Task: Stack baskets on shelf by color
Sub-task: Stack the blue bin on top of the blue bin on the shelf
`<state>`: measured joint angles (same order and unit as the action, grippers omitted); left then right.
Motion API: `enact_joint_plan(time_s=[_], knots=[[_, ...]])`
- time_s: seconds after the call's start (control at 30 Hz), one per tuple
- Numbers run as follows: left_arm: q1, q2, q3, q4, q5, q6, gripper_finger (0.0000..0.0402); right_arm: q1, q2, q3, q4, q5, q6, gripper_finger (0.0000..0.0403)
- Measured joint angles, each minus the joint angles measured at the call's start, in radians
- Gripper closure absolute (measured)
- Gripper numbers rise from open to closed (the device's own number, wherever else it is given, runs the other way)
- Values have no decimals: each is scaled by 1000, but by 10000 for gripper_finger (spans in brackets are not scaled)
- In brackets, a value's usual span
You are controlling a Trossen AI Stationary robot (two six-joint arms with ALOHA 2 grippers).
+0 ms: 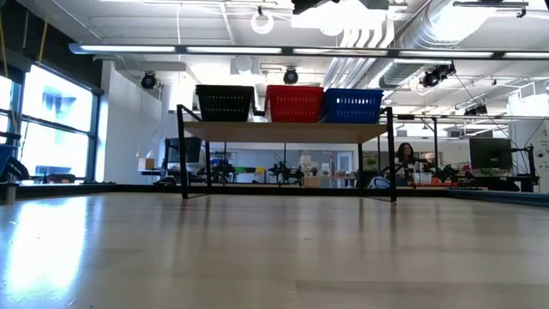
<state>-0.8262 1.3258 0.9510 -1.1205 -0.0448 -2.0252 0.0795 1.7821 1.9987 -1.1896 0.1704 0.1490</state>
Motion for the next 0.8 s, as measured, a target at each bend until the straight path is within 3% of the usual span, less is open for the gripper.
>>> enact_joint_plan(time_s=[0.43, 0.8], knots=[[-21, 6, -122, 195, 6, -145, 232, 0, 0, 0, -6, -1, 0, 302], [-21, 95, -138, 255, 7, -220, 232, 0, 0, -1, -7, -4, 0, 302]])
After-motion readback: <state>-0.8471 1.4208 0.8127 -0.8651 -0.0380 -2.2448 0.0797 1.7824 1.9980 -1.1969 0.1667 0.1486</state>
